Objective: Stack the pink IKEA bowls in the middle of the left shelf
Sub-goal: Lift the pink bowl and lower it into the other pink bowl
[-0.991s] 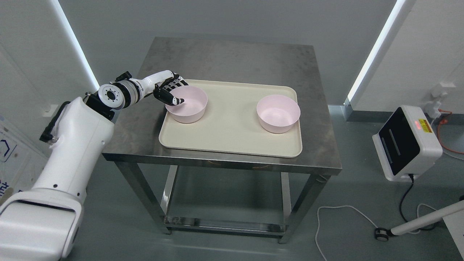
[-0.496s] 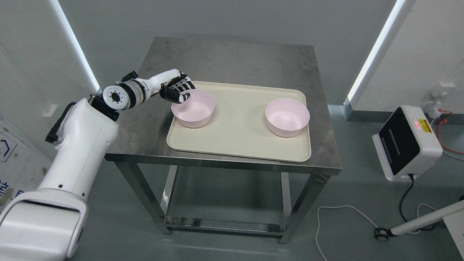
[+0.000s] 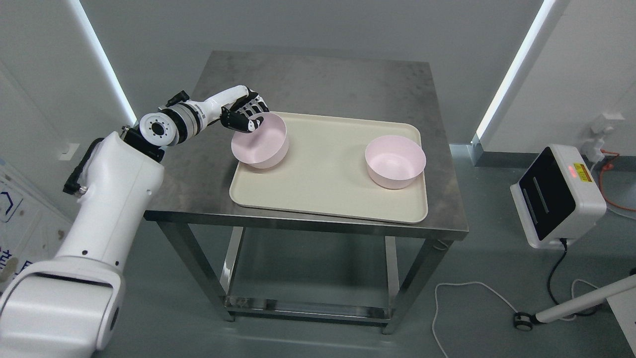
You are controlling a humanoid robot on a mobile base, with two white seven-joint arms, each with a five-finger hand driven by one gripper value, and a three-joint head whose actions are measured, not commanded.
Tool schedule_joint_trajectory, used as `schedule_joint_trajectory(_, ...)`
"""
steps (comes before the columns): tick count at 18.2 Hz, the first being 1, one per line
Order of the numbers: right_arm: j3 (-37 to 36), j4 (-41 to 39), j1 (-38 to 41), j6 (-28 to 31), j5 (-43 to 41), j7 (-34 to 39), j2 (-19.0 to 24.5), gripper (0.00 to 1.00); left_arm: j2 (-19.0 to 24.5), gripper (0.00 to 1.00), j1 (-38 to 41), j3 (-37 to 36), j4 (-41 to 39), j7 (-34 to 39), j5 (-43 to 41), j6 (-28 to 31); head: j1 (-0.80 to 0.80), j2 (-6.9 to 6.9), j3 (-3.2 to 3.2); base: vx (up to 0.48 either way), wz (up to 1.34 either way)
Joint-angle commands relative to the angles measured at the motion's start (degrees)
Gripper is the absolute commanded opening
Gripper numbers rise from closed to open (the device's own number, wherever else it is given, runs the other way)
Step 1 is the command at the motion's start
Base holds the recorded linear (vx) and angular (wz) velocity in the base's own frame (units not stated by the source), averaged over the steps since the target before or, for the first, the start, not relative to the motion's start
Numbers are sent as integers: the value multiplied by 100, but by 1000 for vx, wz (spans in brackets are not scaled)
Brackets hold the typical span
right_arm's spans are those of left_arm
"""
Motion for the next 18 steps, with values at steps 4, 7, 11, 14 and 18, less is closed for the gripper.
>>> schedule_joint_trajectory(4, -62, -193, 9, -4, 0, 1, -100, 100, -788, 0, -186, -51, -1960, -397, -4, 937, 0, 0, 0, 0, 0)
schedule_joint_trajectory(7, -62, -193, 9, -4, 0, 1, -100, 100, -788, 1, -501, -1376, -2322, -336, 5, 1114, 0, 0, 0, 0, 0)
schedule_joint_trajectory(11, -62, -193, 18, -4, 0, 1, -100, 100, -788, 1, -1116, -3029, -2393, -56, 5, 1263, 0, 0, 0, 0, 0)
schedule_joint_trajectory(14, -62, -193, 9, -4, 0, 1, -100, 100, -788, 1, -1232, -4024, -2376, 392, 5, 1263, 0, 0, 0, 0, 0)
schedule_joint_trajectory(18, -62, -193, 9, -4, 0, 1, -100, 100, -788, 1, -1232, -4552, -2358, 1174, 590, 1237, 0, 0, 0, 0, 0)
